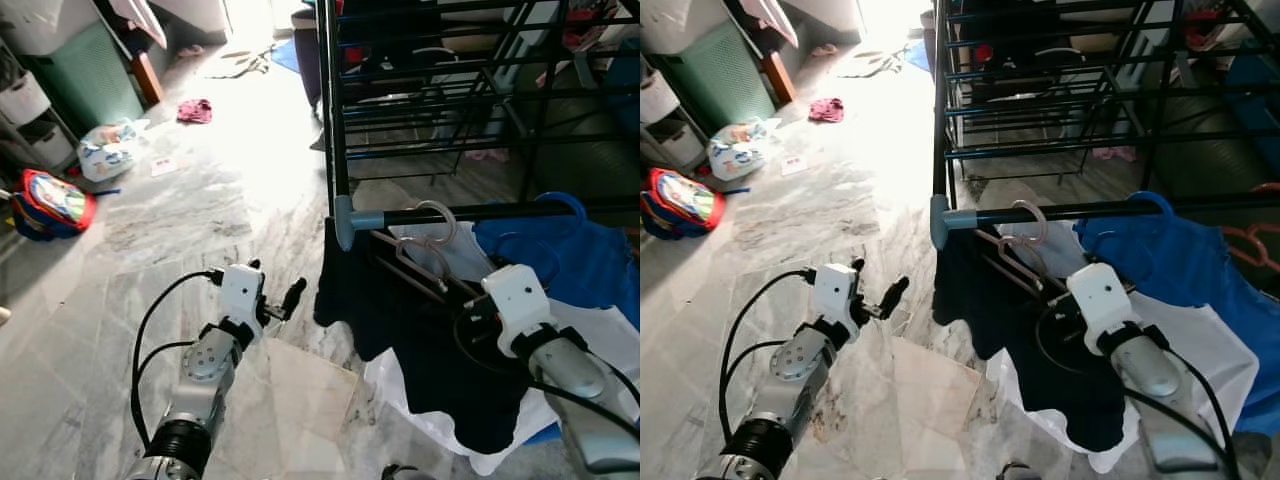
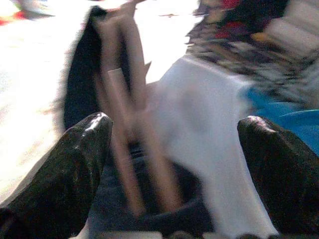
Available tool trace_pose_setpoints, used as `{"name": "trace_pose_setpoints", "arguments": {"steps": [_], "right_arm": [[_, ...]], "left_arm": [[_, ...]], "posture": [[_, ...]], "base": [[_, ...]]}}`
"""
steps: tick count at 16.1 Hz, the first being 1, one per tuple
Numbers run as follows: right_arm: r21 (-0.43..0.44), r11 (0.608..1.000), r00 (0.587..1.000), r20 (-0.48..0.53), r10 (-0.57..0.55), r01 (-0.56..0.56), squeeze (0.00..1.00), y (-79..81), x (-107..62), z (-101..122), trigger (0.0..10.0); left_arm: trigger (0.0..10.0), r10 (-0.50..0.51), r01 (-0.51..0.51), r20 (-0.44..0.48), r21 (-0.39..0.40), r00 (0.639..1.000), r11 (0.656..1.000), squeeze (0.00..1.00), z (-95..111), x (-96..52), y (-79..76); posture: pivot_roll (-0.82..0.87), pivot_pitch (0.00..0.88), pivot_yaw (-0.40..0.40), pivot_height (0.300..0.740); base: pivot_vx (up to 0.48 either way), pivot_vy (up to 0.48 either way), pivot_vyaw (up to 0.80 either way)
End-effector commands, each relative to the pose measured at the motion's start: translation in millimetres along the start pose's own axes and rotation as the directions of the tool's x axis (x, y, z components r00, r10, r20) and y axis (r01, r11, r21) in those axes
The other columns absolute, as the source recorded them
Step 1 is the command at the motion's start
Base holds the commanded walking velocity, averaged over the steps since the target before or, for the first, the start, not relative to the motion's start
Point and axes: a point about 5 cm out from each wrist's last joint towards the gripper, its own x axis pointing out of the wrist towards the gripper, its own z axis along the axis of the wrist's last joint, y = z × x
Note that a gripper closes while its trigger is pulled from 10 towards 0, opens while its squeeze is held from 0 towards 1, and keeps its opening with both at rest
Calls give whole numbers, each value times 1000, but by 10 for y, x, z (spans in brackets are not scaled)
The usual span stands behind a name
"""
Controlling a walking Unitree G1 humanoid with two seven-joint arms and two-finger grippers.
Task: Hang hanger
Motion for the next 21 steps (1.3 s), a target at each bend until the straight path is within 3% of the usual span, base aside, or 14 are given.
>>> {"name": "trace_pose_setpoints", "arguments": {"steps": [1, 2, 3, 4, 8, 9, 11, 21], "right_arm": [[16, 997, 997, 10, 77, -77, 0, 38, 28, 18, 10000], [12, 995, 995, 6, 96, -96, 0, 39, 32, 20, 10000], [21, 985, 985, 1, 172, -172, 0, 50, 45, 29, 8000], [27, 979, 979, -4, 203, -203, 0, 52, 42, 20, 0], [56, 977, 978, -33, 207, -205, 0, -13, 39, -43, 0], [92, 984, 984, -87, 157, -149, 0, -86, 32, -133, 0], [121, 986, 986, -100, 131, -119, 0, -119, 21, -164, 0], [170, 976, 987, -63, 148, -136, 0, -125, 15, -87, 0]], "left_arm": [[10000, 21, -21, -23, -5, 1000, 1000, 0, -44, -44, 48], [10000, 22, -22, -22, -5, 1000, 1000, 0, -43, -47, 52], [10000, 32, -32, -21, -5, 999, 999, 0, -43, -63, 77], [10000, 36, -36, -22, -7, 999, 999, 0, -48, -76, 86], [10000, 42, -43, -30, -11, 999, 999, 0, -84, -134, 98], [10000, 42, -43, -35, -12, 998, 999, 0, -98, -151, 105], [10000, 38, -38, -39, -12, 999, 999, 0, -99, -153, 110], [10000, 12, -13, -49, -18, 999, 1000, 0, -92, -101, 77]], "posture": [[-131, 140, 122, 740], [-126, 139, 120, 740], [-117, 140, 114, 740], [-112, 140, 111, 740], [-100, 146, 105, 740], [-101, 147, 107, 740], [-106, 147, 113, 740], [-116, 135, 117, 740]], "base": [[0, 0, 0], [0, 0, 0], [0, 0, 0], [0, 0, 0], [0, 0, 0], [0, 0, 0], [0, 0, 0], [0, 0, 0]]}}
